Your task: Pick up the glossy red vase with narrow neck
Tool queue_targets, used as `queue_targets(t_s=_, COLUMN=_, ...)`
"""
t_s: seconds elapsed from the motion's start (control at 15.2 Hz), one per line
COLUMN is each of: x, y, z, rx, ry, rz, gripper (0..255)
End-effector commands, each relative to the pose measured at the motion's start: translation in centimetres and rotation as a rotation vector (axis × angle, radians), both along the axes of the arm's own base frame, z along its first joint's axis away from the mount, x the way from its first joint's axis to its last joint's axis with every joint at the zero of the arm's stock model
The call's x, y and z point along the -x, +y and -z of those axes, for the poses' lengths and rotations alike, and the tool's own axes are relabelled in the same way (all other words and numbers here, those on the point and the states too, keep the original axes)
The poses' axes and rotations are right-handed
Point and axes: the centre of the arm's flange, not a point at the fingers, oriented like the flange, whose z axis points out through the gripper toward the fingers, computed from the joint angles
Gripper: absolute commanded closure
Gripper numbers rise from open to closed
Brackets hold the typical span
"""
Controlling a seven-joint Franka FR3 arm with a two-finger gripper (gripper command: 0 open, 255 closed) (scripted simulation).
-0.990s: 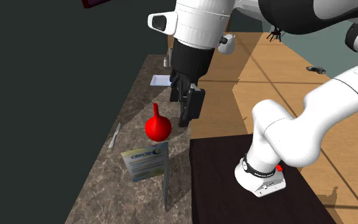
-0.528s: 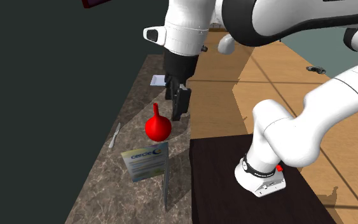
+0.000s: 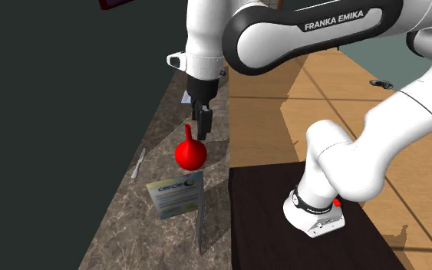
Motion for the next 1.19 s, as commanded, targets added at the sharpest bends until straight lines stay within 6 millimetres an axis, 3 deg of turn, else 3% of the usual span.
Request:
queue_targets(t_s=0.0, x=-0.6, y=-2.1, z=1.5, rx=0.003, ry=0.009, rz=-0.002, gripper=0)
queue_targets(t_s=1.12, x=-5.3, y=-20.1, z=13.8, rx=0.023, ry=0.086, rz=-0.01, gripper=0)
